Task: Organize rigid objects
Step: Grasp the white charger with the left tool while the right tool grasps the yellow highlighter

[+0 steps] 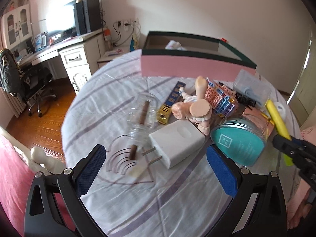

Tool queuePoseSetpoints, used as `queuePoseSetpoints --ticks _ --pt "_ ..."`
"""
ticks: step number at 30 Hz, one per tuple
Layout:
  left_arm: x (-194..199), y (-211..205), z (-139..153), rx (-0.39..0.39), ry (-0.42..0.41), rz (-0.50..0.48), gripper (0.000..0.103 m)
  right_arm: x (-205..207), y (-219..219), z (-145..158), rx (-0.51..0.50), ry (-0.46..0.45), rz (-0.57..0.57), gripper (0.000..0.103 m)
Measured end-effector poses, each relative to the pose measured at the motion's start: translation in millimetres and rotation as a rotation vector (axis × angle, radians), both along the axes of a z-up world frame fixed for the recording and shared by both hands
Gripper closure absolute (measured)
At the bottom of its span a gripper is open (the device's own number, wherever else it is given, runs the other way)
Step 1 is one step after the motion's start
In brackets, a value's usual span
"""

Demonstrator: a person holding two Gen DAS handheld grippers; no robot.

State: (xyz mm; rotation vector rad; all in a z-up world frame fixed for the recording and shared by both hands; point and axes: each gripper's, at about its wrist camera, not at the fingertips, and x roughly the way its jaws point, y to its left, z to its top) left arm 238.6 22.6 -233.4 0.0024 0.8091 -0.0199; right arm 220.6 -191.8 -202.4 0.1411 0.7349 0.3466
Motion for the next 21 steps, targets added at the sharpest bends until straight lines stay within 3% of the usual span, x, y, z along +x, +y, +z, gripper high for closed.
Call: queuePoseSetpoints --ticks 6,8,21 --pt "19 -7 -13 0.018 0.048 0.011 0.001 3 -3 2 0.012 -0.002 0.010 0.077" --pt "20 -8 -11 0.007 0.029 -0.011 0.014 5 -3 2 0.016 -0.001 0.011 0.077" --pt "-6 -5 3 -0.033 -0.026 -0.069 0.016 10 -3 2 0.039 0.006 0.019 0.077"
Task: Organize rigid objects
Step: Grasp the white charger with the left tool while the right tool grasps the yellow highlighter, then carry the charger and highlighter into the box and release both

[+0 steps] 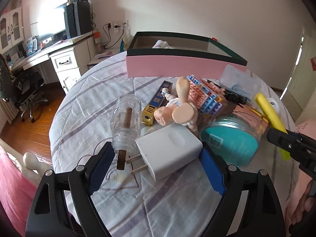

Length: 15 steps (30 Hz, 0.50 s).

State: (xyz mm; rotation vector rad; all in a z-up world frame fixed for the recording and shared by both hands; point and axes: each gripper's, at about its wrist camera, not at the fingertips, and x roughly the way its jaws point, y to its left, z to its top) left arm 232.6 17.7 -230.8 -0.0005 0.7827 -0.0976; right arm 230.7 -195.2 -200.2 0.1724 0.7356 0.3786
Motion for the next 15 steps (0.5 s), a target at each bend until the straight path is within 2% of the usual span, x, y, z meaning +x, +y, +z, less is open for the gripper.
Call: queuePoseSetpoints --ticks 2,3,15 --pt "-7 -1 4 -0.009 -0.009 -0.011 0.023 -1 -1 2 0.007 -0.009 -0.002 0.077" --pt "-9 -2 7 -0.009 -0.010 -0.018 0.031 -1 0 3 0.007 -0.010 0.001 0.077" --pt "-27 0 23 -0.034 -0.050 -0.041 0.032 -2 4 16 0.025 -0.041 0.013 0.077"
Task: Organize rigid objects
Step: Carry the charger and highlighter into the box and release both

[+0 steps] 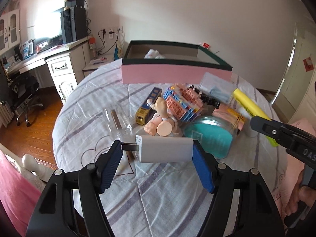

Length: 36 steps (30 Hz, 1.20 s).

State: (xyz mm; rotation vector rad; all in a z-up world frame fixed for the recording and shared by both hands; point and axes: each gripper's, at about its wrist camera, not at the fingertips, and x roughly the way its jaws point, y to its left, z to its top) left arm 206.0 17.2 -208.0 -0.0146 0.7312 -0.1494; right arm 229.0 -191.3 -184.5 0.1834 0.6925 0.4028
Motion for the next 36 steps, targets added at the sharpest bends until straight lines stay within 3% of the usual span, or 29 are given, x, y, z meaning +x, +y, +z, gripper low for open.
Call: queuePoseSetpoints --ticks 9,18,27,33,36 --pt "-6 -7 33 -0.010 -0.084 -0.029 0.032 4 3 19 0.009 -0.051 0.009 0.077" --pt "21 -17 78 -0.007 -0.175 -0.065 0.032 23 3 50 0.005 -0.116 0.022 0.077" --pt "99 -42 112 0.044 -0.211 -0.104 0.032 79 9 82 -0.049 -0.161 0.029 0.077" --pt "173 -63 123 0.090 -0.190 -0.123 0.032 136 8 89 -0.119 -0.148 0.004 0.077" --pt "212 -70 116 0.079 -0.136 -0.142 0.032 168 1 81 -0.138 -0.111 -0.013 0.077"
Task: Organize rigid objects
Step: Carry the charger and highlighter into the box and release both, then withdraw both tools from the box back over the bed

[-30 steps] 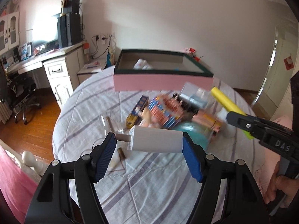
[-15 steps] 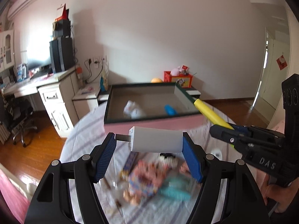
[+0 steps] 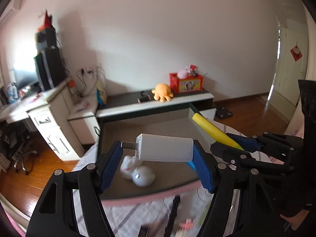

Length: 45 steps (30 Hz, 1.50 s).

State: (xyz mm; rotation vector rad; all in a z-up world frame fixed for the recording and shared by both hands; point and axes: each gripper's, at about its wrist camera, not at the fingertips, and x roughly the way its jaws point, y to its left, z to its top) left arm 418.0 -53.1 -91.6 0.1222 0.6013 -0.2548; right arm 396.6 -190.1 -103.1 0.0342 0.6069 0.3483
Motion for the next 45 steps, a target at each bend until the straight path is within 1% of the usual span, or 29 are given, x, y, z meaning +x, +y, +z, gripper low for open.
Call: queuePoseSetpoints --ticks 4,10,14,18,19,20,21,22,23,24,25,26,27,29,30,32,33,36,37,38,41,45 --pt "43 -10 -20 0.029 0.065 0.010 0.032 41 -9 -21 -0.035 0.063 -0.037 0.077" --pt "83 -21 -61 0.063 0.170 0.016 0.032 71 -17 -50 -0.072 0.134 -0.066 0.077" --pt "92 -25 -73 0.073 0.195 0.014 0.032 83 -14 -58 -0.109 0.159 -0.080 0.077" --pt "95 -24 -80 0.080 0.219 0.020 0.031 85 -16 -60 -0.104 0.168 -0.097 0.076" --pt "93 -23 -80 0.085 0.214 0.028 0.030 85 -16 -60 -0.102 0.168 -0.099 0.076" --pt "90 -23 -78 0.082 0.204 0.033 0.028 84 -18 -59 -0.098 0.167 -0.109 0.072" --pt "86 -21 -75 0.077 0.196 0.036 0.020 81 -19 -57 -0.092 0.162 -0.114 0.068" --pt "81 -18 -69 0.065 0.182 0.043 0.012 77 -19 -55 -0.085 0.157 -0.113 0.062" --pt "75 -15 -64 0.058 0.168 0.051 0.008 72 -20 -51 -0.082 0.147 -0.117 0.060" --pt "69 -12 -59 0.050 0.153 0.058 0.002 66 -21 -46 -0.077 0.132 -0.122 0.059" --pt "59 -7 -51 0.034 0.128 0.063 0.000 61 -21 -42 -0.071 0.125 -0.124 0.054" --pt "53 -2 -45 0.026 0.116 0.066 0.000 54 -22 -35 -0.061 0.112 -0.125 0.047" --pt "43 2 -37 0.013 0.099 0.072 0.000 48 -22 -30 -0.054 0.099 -0.127 0.043" --pt "24 11 -25 0.001 0.066 0.087 0.000 27 -22 -14 -0.047 0.053 -0.143 0.027" --pt "10 16 -17 -0.006 0.041 0.099 0.000 19 -21 -7 -0.048 0.038 -0.153 0.023" --pt "-14 24 -5 -0.018 -0.004 0.124 0.000 -9 -22 11 -0.018 -0.018 -0.154 0.021" --pt "-26 28 0 -0.028 -0.025 0.133 0.000 -16 -23 14 -0.012 -0.028 -0.154 0.020" --pt "-71 40 15 -0.047 -0.099 0.168 0.000 -59 -18 34 -0.001 -0.096 -0.153 0.014" --pt "-92 45 20 -0.045 -0.136 0.188 0.000 -73 -15 39 -0.006 -0.118 -0.157 0.006" --pt "-104 47 23 -0.042 -0.156 0.200 0.000 -85 -13 43 -0.008 -0.140 -0.161 0.000" --pt "-150 57 31 -0.053 -0.229 0.241 0.000 -129 -4 54 -0.012 -0.218 -0.163 0.000" --pt "-200 64 37 -0.068 -0.283 0.271 0.000 -180 7 63 -0.012 -0.269 -0.169 0.000"
